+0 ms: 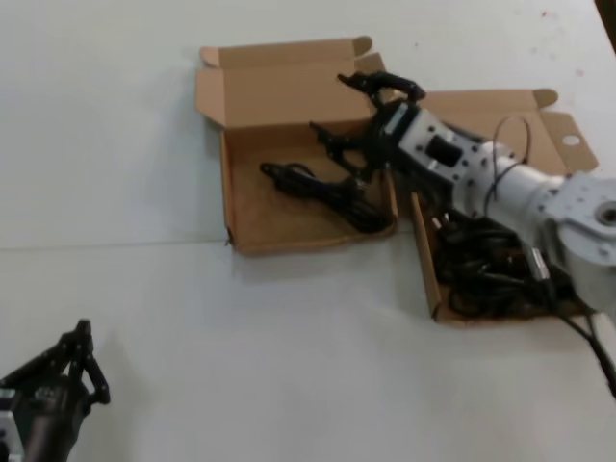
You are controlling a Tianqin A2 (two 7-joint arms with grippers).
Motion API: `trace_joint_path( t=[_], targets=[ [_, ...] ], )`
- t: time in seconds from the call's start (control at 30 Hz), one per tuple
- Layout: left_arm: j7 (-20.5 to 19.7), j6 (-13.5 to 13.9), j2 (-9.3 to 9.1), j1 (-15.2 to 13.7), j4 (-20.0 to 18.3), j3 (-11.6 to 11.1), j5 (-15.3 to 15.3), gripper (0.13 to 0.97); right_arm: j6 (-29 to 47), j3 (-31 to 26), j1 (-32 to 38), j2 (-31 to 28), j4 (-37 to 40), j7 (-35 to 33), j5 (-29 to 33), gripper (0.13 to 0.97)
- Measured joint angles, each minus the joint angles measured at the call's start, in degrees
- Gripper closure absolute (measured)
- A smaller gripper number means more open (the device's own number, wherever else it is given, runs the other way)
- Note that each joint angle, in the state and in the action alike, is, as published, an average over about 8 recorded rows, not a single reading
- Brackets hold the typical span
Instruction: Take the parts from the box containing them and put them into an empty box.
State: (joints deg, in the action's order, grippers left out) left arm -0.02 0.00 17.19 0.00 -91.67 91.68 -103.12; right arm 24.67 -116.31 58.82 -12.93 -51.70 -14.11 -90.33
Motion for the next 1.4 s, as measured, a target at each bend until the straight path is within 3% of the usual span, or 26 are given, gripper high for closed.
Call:
trace_joint_path(
  t=[0.2, 0.33, 0.6, 0.9, 1.03, 1.3, 1.4],
  targets=[
    [0.0, 0.0, 0.0, 0.0, 0.0, 0.0, 0.0, 0.941, -1.31, 1.9, -7.8, -5.13, -14.75, 0.0, 2.52, 0.628],
    [0.0, 0.0, 0.0, 0.0, 0.0, 0.0, 0.0, 0.941, -2.35, 2.82, -10.95, -6.56, -19.64, 0.0, 3.52, 0.558],
    [0.0, 0.0, 0.0, 0.0, 0.0, 0.0, 0.0, 0.937, -2.6, 3.04, -11.59, -6.82, -20.63, 0.0, 3.68, 0.354],
    [0.0, 0.0, 0.0, 0.0, 0.0, 0.0, 0.0, 0.894, -3.62, 4.04, -13.8, -6.71, -21.53, 0.0, 2.93, 0.215],
    [0.0, 0.0, 0.0, 0.0, 0.0, 0.0, 0.0, 0.869, -4.6, 5.0, -15.9, -6.59, -22.38, 0.0, 2.19, 0.187],
    [0.0, 0.0, 0.0, 0.0, 0.0, 0.0, 0.0, 0.739, -6.88, 7.24, -20.77, -6.33, -24.39, 0.0, 0.48, 0.141],
    [0.0, 0.0, 0.0, 0.0, 0.0, 0.0, -0.01, 0.739, -7.78, 8.11, -22.68, -6.22, -25.17, 0.0, -0.18, 0.138]
  ],
)
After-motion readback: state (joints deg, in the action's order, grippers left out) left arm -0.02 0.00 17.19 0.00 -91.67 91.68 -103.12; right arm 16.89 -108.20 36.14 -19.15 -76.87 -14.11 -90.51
